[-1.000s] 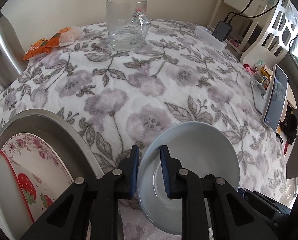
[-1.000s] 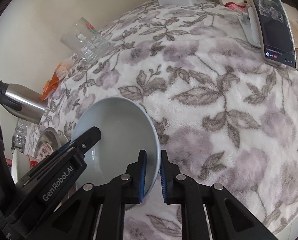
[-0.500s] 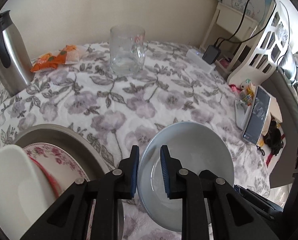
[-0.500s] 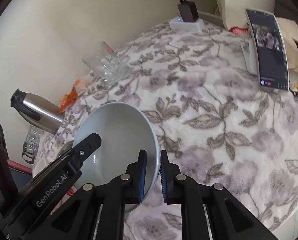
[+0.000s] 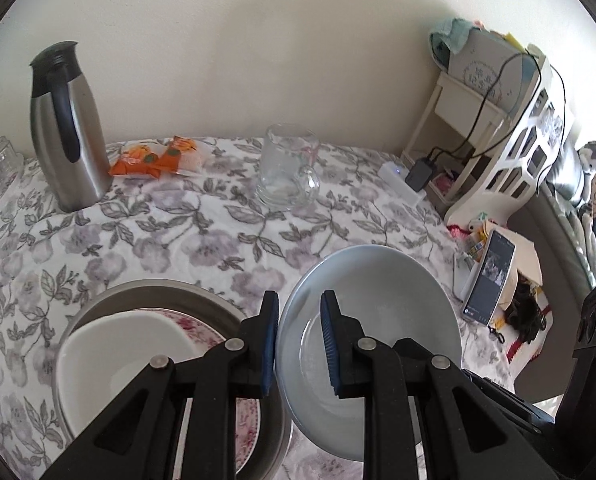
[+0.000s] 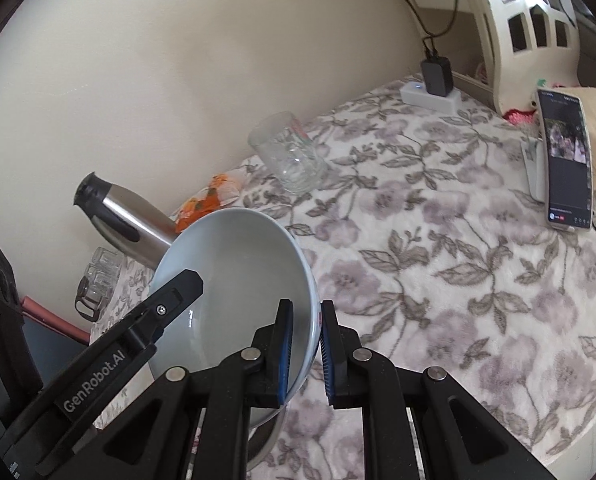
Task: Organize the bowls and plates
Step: 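Lift the white round bowl with both grippers and carry it over the tray, then lower the white round bowl into the square bowl with both grippers, then open both grippers and pull them back from the stacked bowls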
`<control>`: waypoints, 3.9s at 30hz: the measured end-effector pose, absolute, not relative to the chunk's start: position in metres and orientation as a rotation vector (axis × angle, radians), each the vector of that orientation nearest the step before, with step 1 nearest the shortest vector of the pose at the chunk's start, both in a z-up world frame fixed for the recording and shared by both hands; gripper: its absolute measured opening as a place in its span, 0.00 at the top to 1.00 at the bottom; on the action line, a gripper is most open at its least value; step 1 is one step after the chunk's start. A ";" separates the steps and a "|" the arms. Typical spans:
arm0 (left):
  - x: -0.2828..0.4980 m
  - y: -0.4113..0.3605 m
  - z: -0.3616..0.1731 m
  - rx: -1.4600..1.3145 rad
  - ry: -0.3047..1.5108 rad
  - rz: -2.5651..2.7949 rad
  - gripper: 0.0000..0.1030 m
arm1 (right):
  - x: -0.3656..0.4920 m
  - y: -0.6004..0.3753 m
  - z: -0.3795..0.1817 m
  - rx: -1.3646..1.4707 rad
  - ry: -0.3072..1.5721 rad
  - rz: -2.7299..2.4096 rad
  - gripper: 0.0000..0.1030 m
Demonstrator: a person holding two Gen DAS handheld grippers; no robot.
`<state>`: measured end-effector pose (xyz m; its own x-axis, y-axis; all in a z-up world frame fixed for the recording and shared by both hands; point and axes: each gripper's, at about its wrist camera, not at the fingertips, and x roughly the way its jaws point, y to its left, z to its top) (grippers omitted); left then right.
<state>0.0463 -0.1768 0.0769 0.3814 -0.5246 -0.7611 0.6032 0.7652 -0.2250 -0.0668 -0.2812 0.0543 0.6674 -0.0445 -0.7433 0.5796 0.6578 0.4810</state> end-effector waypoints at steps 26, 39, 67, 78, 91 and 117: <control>0.084 -0.057 0.087 -0.059 0.961 -0.559 0.79 | -0.001 -0.181 0.063 0.633 0.860 -0.251 0.86; 0.097 -0.041 0.060 -0.077 1.050 -0.519 0.79 | 0.015 -0.162 0.048 0.565 0.942 -0.255 0.82; 0.092 -0.037 0.063 -0.043 1.025 -0.467 0.89 | -0.013 -0.185 0.074 0.561 0.839 -0.304 0.38; 0.065 -0.003 0.081 -0.078 0.945 -0.377 0.22 | -0.035 -0.169 0.066 0.484 0.871 -0.326 0.23; 0.025 0.025 0.055 0.011 0.972 -0.300 0.06 | -0.069 -0.145 0.044 0.417 0.911 -0.337 0.12; -0.011 0.023 0.026 0.228 1.010 -0.193 0.06 | -0.089 -0.130 0.021 0.346 0.991 -0.364 0.00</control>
